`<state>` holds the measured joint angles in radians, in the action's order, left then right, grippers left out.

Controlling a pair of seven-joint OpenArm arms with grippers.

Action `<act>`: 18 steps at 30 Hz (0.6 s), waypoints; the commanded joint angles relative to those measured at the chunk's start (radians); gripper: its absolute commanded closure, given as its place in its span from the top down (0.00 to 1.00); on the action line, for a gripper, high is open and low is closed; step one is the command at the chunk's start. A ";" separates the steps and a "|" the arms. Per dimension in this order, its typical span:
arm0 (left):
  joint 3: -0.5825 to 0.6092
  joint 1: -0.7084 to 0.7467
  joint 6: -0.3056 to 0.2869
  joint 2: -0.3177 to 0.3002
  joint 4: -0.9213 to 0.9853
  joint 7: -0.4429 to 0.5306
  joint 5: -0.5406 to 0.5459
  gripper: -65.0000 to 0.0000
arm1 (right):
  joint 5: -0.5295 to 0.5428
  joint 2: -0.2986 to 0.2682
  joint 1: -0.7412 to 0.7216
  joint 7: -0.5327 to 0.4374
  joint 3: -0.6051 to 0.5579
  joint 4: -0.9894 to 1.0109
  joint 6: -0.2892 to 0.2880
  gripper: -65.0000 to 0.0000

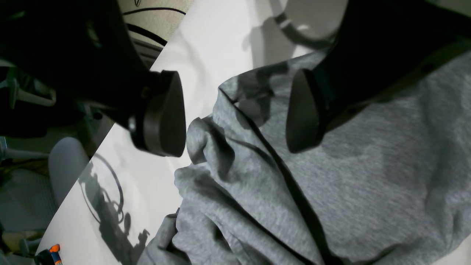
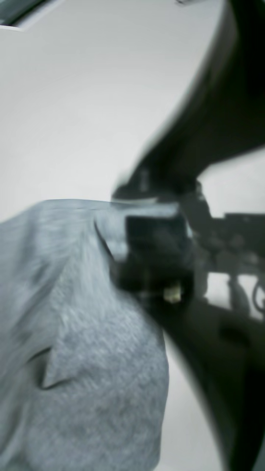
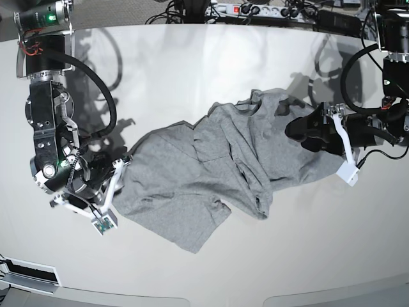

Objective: Layout the t-shirt on the table in an organized manner, then fold the t-shirt properly
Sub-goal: 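Drag the shirt body with the right gripper away from the left gripper, then grasp the shirt hem with the right gripper and spread it flat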

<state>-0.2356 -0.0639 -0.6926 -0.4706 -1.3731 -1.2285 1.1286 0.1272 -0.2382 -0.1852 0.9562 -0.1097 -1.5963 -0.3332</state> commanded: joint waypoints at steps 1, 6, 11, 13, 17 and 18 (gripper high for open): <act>-0.007 -0.016 -0.006 -0.017 -0.014 0.015 0.027 0.66 | 0.005 -0.010 -0.031 -0.003 0.006 -0.018 0.014 0.62; -0.007 -0.016 -0.006 -0.017 -0.014 0.016 0.027 0.66 | 0.204 -0.012 -0.026 0.043 0.006 -0.063 -0.098 0.62; -0.007 -0.011 -0.006 -0.017 -0.014 0.015 0.027 0.66 | 0.584 -0.005 -0.022 0.126 0.004 -0.158 -0.269 0.62; -0.007 -0.008 -0.006 -0.017 -0.014 0.015 0.027 0.66 | 0.728 0.015 -0.017 0.191 -0.003 -0.156 -0.320 0.62; -0.007 -0.003 -0.006 -0.017 -0.014 0.016 0.029 0.66 | 0.636 0.085 0.049 0.145 -0.050 -0.138 -0.338 0.62; -0.007 -0.003 -0.006 -0.017 -0.014 0.016 0.029 0.66 | 0.573 0.103 0.069 0.102 -0.064 -0.126 -0.335 0.62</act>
<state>-0.2359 -0.0525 -0.6926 -0.4706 -1.3731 -1.2282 1.1332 0.6704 -0.1329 -0.0933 1.0706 -0.1787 -1.7081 -0.6659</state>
